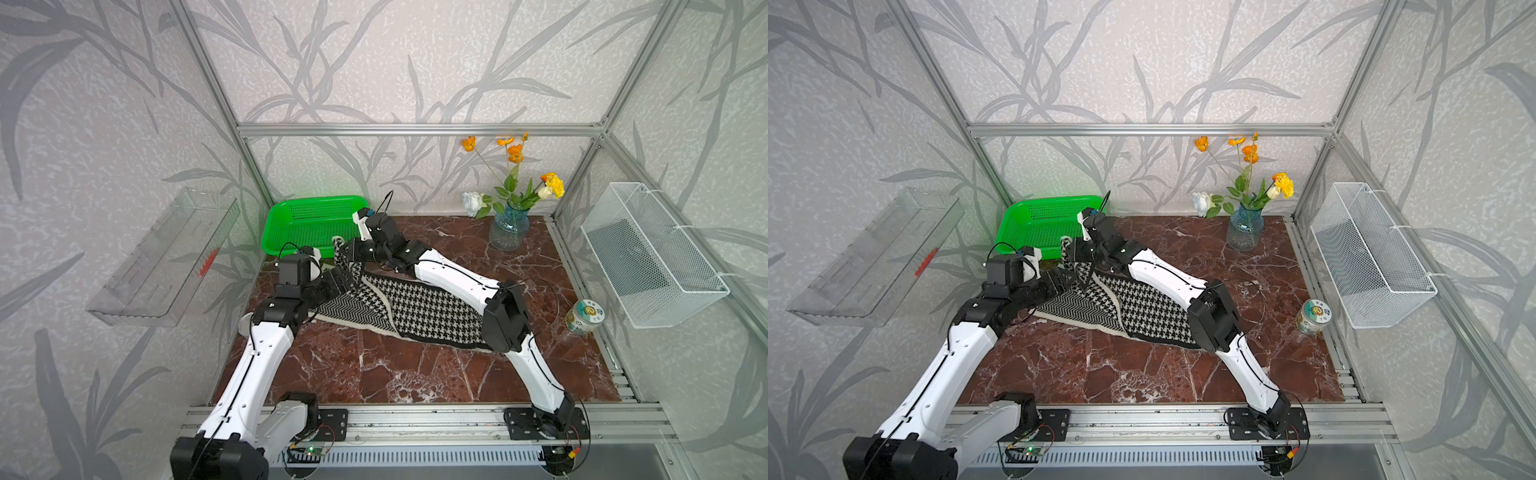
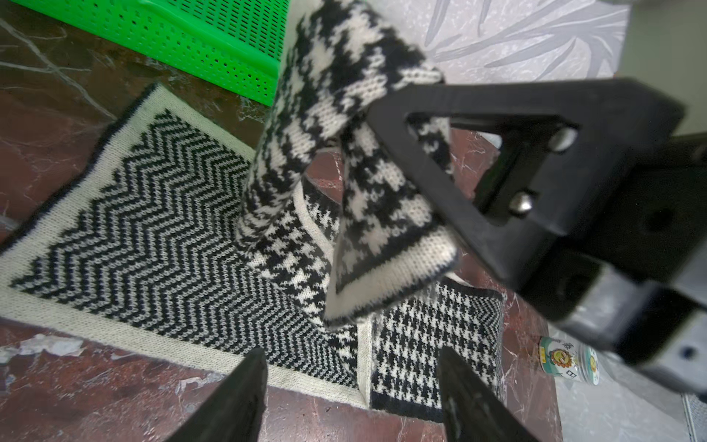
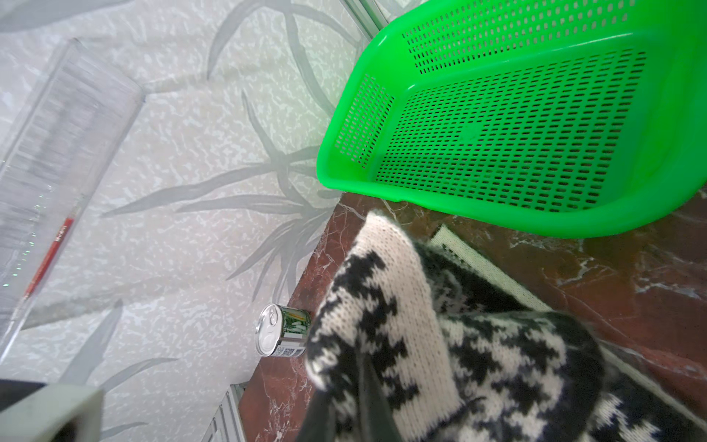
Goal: Roll up the scarf and place it into the basket
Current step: Fold the scarf at the center of the board.
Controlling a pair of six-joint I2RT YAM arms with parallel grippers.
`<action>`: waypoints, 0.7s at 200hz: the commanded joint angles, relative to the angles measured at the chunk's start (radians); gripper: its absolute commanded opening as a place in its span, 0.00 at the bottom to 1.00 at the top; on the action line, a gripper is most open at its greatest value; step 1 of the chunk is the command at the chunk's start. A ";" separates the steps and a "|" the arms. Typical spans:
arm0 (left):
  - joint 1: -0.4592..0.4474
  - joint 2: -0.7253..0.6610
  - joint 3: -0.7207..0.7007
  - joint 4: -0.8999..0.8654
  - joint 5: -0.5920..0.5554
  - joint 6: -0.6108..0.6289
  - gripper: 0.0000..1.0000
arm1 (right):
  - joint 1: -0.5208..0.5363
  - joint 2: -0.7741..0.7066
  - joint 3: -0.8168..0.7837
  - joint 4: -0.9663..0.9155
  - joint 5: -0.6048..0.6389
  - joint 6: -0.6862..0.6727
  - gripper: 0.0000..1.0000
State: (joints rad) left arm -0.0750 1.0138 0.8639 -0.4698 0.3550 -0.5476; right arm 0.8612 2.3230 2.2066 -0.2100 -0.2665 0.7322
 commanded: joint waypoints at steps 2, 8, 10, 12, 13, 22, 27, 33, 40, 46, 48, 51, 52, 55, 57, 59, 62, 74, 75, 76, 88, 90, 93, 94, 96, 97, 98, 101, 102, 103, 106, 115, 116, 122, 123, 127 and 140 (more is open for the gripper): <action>-0.046 -0.001 -0.027 0.031 -0.103 0.020 0.67 | -0.004 -0.002 0.032 -0.009 -0.020 0.005 0.12; -0.061 0.001 -0.031 0.042 -0.126 0.021 0.67 | -0.004 -0.005 0.029 -0.009 -0.021 0.007 0.11; -0.066 0.002 -0.031 0.044 -0.135 0.023 0.67 | -0.004 -0.005 0.029 -0.009 -0.022 0.008 0.11; -0.075 0.002 -0.031 0.048 -0.147 0.026 0.67 | -0.004 -0.005 0.028 -0.008 -0.024 0.008 0.12; -0.079 0.003 -0.031 0.049 -0.152 0.027 0.67 | -0.005 -0.005 0.028 -0.009 -0.024 0.009 0.12; -0.111 0.012 -0.031 0.062 -0.198 0.039 0.67 | -0.005 -0.004 0.028 -0.011 -0.032 0.014 0.11; -0.129 0.019 -0.031 0.073 -0.214 0.044 0.67 | -0.004 -0.005 0.028 -0.011 -0.036 0.015 0.11; -0.150 0.027 -0.031 0.085 -0.236 0.047 0.68 | -0.004 -0.005 0.029 -0.013 -0.040 0.016 0.12; -0.176 0.042 -0.030 0.100 -0.261 0.057 0.68 | -0.004 -0.006 0.028 -0.017 -0.042 0.016 0.11; -0.197 0.055 -0.028 0.109 -0.288 0.067 0.68 | -0.004 -0.008 0.027 -0.022 -0.042 0.016 0.11; -0.204 0.061 -0.028 0.111 -0.298 0.070 0.68 | -0.005 -0.009 0.027 -0.022 -0.042 0.014 0.11; -0.213 0.069 -0.025 0.113 -0.311 0.075 0.68 | -0.004 -0.011 0.026 -0.022 -0.042 0.014 0.11; -0.216 0.071 -0.024 0.113 -0.316 0.077 0.68 | -0.004 -0.011 0.025 -0.022 -0.042 0.014 0.11; -0.224 0.080 -0.021 0.114 -0.329 0.082 0.68 | -0.004 -0.012 0.023 -0.022 -0.042 0.013 0.11; -0.230 0.085 -0.019 0.114 -0.337 0.083 0.68 | -0.005 -0.014 0.022 -0.022 -0.042 0.013 0.12; -0.234 0.091 -0.018 0.114 -0.347 0.086 0.68 | -0.004 -0.015 0.021 -0.022 -0.042 0.012 0.11; -0.240 0.097 -0.015 0.115 -0.358 0.089 0.69 | -0.004 -0.016 0.020 -0.024 -0.043 0.013 0.11; -0.253 0.118 -0.011 0.124 -0.407 0.099 0.69 | -0.004 -0.023 0.014 -0.025 -0.045 0.011 0.12; -0.253 0.119 -0.013 0.126 -0.410 0.099 0.69 | -0.005 -0.024 0.013 -0.025 -0.045 0.010 0.12; -0.253 0.120 -0.013 0.128 -0.413 0.099 0.69 | -0.004 -0.025 0.012 -0.025 -0.045 0.010 0.12; -0.255 0.121 -0.025 0.158 -0.456 0.099 0.68 | -0.005 -0.031 0.006 -0.027 -0.045 0.007 0.12; -0.255 0.120 -0.027 0.163 -0.464 0.098 0.67 | -0.005 -0.032 0.005 -0.028 -0.045 0.007 0.12; -0.255 0.119 -0.030 0.170 -0.473 0.097 0.67 | -0.005 -0.033 0.003 -0.026 -0.046 0.008 0.12; -0.255 0.119 -0.031 0.173 -0.476 0.097 0.67 | -0.005 -0.034 0.002 -0.026 -0.045 0.008 0.12; -0.255 0.118 -0.033 0.177 -0.482 0.097 0.66 | -0.005 -0.035 0.000 -0.026 -0.044 0.007 0.12; -0.255 0.118 -0.033 0.179 -0.484 0.097 0.66 | -0.005 -0.035 0.000 -0.025 -0.044 0.009 0.12; -0.255 0.117 -0.034 0.181 -0.486 0.097 0.66 | -0.005 -0.036 -0.001 -0.024 -0.045 0.010 0.12; -0.256 0.116 -0.036 0.186 -0.495 0.097 0.66 | -0.006 -0.037 -0.004 -0.023 -0.045 0.011 0.12; -0.255 0.115 -0.037 0.187 -0.497 0.096 0.66 | -0.006 -0.037 -0.004 -0.022 -0.045 0.011 0.12; -0.255 0.115 -0.037 0.188 -0.501 0.095 0.66 | -0.007 -0.037 -0.006 -0.022 -0.046 0.012 0.12; -0.255 0.114 -0.037 0.191 -0.511 0.095 0.66 | -0.007 -0.037 -0.007 -0.018 -0.048 0.014 0.12; -0.255 0.111 -0.037 0.196 -0.533 0.099 0.65 | -0.008 -0.039 -0.010 -0.014 -0.052 0.019 0.12; -0.255 0.109 -0.037 0.197 -0.535 0.099 0.65 | -0.008 -0.039 -0.010 -0.015 -0.053 0.019 0.12; -0.255 0.106 -0.039 0.205 -0.545 0.105 0.65 | -0.008 -0.040 -0.012 -0.012 -0.055 0.021 0.12; -0.256 0.106 -0.039 0.205 -0.546 0.105 0.65 | -0.008 -0.040 -0.013 -0.012 -0.056 0.020 0.12; -0.255 0.104 -0.041 0.211 -0.551 0.108 0.65 | -0.008 -0.042 -0.016 -0.010 -0.056 0.022 0.12; -0.255 0.099 -0.045 0.231 -0.554 0.113 0.65 | -0.009 -0.045 -0.029 0.001 -0.057 0.028 0.12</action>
State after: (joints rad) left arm -0.3275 1.1358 0.8345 -0.3000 -0.1207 -0.4629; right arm 0.8577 2.3226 2.2024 -0.2340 -0.3054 0.7456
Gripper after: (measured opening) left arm 0.648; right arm 0.117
